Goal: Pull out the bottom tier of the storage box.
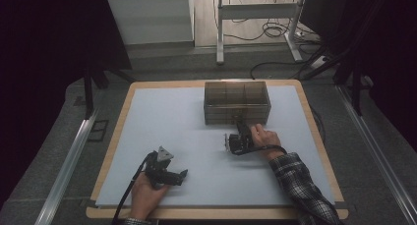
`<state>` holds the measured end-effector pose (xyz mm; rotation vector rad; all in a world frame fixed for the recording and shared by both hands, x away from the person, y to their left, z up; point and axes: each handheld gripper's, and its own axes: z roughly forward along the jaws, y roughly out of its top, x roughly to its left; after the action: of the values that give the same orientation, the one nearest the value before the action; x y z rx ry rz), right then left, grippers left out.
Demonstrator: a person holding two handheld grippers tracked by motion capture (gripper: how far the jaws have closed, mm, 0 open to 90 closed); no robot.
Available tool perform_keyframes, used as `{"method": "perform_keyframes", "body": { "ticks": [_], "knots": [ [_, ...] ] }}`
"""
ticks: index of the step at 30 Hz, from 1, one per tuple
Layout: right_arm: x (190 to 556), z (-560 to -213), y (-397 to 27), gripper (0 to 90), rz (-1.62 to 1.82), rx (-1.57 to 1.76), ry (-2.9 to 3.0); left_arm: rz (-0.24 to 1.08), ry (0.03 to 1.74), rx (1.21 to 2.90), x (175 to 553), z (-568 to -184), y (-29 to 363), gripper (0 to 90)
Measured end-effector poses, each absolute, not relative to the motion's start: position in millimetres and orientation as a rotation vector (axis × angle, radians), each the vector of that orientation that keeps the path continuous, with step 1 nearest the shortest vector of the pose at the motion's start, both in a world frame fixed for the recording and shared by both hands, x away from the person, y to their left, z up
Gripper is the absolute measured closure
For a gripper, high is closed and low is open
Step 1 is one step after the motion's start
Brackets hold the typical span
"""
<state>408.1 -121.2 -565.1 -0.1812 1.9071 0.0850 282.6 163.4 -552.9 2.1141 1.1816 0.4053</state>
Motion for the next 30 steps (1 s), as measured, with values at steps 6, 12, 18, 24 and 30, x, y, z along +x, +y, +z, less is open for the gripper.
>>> {"method": "perform_keyframes", "body": {
  "ticks": [6,12,18,24,30],
  "knots": [
    [406,-564,-122,79.6,0.1,-0.183,1.929,0.405,1.182,2.114,283,-553,163,0.0],
    [399,-563,-125,79.5,0.115,-0.183,1.903,0.405,1.182,2.114,283,-553,163,0.0],
    [392,-560,-127,79.4,0.141,-0.189,1.986,0.405,1.182,2.114,283,-553,163,0.0],
    [379,-559,-129,79.3,0.149,-0.189,1.941,0.405,1.182,2.114,283,-553,163,0.0],
    [370,-559,-130,79.2,0.145,-0.195,1.945,0.405,1.183,2.115,283,-553,163,0.0]
  ]
}}
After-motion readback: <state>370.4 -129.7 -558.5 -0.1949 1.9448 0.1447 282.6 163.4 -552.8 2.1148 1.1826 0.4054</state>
